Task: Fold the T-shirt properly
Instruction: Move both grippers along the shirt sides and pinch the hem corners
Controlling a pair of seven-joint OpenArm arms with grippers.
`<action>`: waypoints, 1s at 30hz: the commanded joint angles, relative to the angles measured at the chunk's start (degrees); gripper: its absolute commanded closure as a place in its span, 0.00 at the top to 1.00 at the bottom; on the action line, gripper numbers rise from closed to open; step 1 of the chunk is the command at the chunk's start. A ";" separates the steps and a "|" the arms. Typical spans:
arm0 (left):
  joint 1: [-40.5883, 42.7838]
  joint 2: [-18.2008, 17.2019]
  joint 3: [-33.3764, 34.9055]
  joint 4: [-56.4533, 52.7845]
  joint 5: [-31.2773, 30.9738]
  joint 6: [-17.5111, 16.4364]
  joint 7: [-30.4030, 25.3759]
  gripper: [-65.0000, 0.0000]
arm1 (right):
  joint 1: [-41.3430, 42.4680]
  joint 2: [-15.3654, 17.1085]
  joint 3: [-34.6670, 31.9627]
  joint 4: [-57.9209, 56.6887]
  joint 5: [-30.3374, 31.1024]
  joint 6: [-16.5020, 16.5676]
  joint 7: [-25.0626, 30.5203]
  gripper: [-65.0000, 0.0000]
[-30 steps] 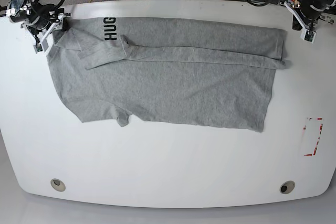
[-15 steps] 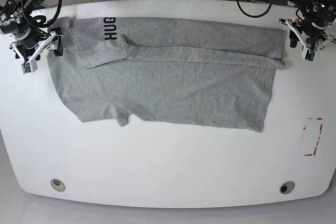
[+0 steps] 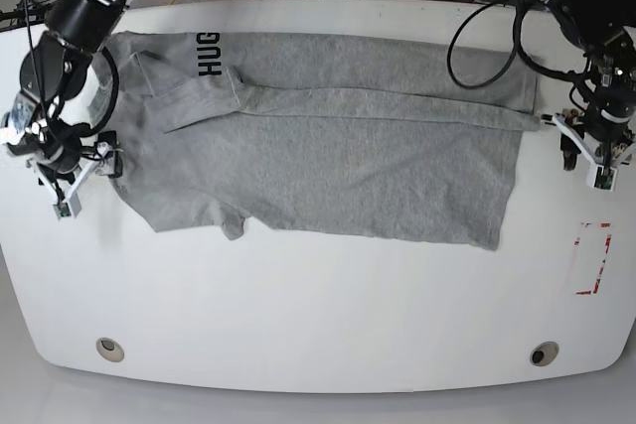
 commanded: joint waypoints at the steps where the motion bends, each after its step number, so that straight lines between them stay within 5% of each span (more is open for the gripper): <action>1: -4.36 -0.54 0.11 -1.96 -0.35 -0.01 -0.96 0.38 | 6.00 1.86 -3.19 -5.57 -1.35 0.03 5.33 0.73; 18: -9.90 -0.81 2.92 -8.90 -0.35 -0.01 -1.04 0.38 | 22.79 6.08 -15.41 -46.81 -2.93 0.03 35.92 0.73; 30: -11.31 -0.81 5.82 -8.99 -0.26 -0.01 -0.87 0.38 | 19.97 3.62 -15.41 -47.42 -2.85 0.03 36.18 0.73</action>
